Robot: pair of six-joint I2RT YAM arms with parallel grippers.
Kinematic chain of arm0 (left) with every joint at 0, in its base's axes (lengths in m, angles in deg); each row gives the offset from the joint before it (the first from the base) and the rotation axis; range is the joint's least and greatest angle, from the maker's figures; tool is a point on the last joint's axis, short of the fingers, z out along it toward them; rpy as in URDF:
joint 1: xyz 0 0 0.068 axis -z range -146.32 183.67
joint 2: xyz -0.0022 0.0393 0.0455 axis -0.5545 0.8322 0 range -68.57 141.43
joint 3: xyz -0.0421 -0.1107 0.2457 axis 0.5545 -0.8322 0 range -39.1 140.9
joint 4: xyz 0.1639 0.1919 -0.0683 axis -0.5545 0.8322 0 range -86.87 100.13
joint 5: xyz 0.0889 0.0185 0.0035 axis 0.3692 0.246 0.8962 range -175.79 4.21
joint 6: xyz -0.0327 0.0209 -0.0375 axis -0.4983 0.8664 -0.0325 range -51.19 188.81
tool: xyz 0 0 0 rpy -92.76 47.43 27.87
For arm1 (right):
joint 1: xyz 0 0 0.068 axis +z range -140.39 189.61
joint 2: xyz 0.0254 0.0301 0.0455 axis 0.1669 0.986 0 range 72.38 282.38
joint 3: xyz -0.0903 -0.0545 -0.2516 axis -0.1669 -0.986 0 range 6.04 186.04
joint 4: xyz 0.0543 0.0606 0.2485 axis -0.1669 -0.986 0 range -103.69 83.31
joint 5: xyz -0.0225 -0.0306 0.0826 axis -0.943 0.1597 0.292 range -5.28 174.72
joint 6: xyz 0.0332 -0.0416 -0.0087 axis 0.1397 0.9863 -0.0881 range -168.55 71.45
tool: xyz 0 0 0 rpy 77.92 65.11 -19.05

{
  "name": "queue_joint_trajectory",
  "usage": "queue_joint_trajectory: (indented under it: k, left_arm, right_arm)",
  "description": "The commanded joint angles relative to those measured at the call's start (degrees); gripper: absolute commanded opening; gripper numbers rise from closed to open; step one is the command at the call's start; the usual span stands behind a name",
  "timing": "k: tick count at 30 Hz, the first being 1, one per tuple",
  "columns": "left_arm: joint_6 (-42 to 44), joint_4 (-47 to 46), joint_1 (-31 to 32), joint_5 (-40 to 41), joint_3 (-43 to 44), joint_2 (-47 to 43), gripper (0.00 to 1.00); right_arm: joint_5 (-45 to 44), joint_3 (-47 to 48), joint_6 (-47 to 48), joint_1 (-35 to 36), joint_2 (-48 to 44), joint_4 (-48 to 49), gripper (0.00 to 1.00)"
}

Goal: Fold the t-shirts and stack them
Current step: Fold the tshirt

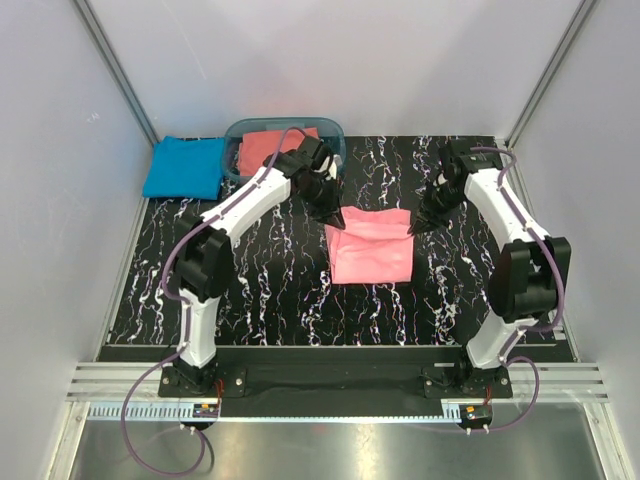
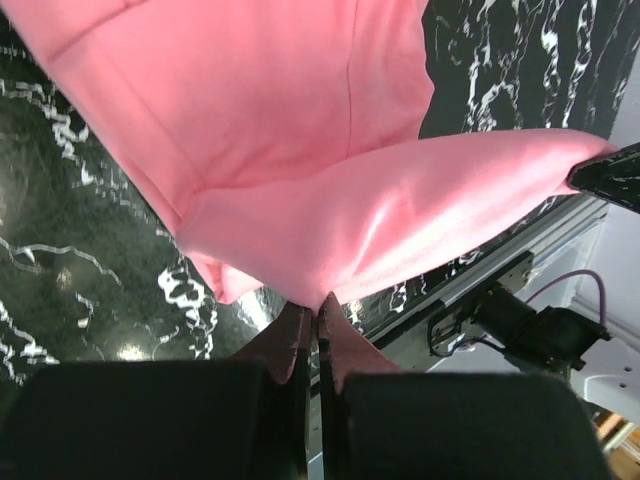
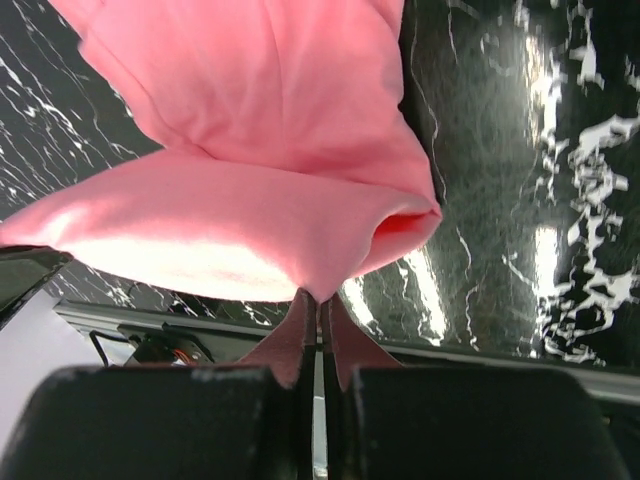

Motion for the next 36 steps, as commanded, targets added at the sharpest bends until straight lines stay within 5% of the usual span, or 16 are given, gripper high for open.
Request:
queue_joint_trajectory:
  k: [1,15,20,21,22,24,27,31,36]
  left_arm:
    - [0.38,-0.83,-2.01,-4.77,4.0,1.89,0.0]
    - [-4.63,-11.02,-6.32,-6.27,3.38,4.27,0.06]
    - [-6.04,-14.98,-8.16,-4.34,4.96,9.62,0.11]
    - [-6.22,-18.64,-8.51,-3.73,5.58,10.33,0.13]
    - [-6.04,-19.46,-8.95,1.59,6.54,11.38,0.33]
    - [-6.3,-19.47,-9.74,4.62,11.43,15.42,0.4]
    - [-6.22,-17.1,-10.8,8.39,14.64,15.01,0.56]
    - [-5.52,-21.75,-10.63,11.57,5.17,5.52,0.57]
    - [-4.11,-25.61,-8.0,3.34,-1.18,0.5,0.51]
  right_arm:
    - [3.0,4.4,3.79,-1.02,2.9,-0.17,0.0]
    - [6.42,19.68,4.42,-1.82,15.98,-0.26,0.0]
    - [6.69,22.68,2.31,-1.99,23.46,10.53,0.02]
    - [5.99,23.81,1.78,-1.99,26.6,13.34,0.06]
    - [5.64,25.22,1.26,-2.34,28.81,16.85,0.16]
    - [4.32,33.52,1.25,-3.13,35.9,16.36,0.2]
    - [6.79,43.31,1.95,-3.93,40.26,11.27,0.42]
    - [1.42,40.0,2.74,-4.1,33.76,11.18,0.69]
    - [2.21,36.67,3.88,-3.58,30.42,6.08,0.7]
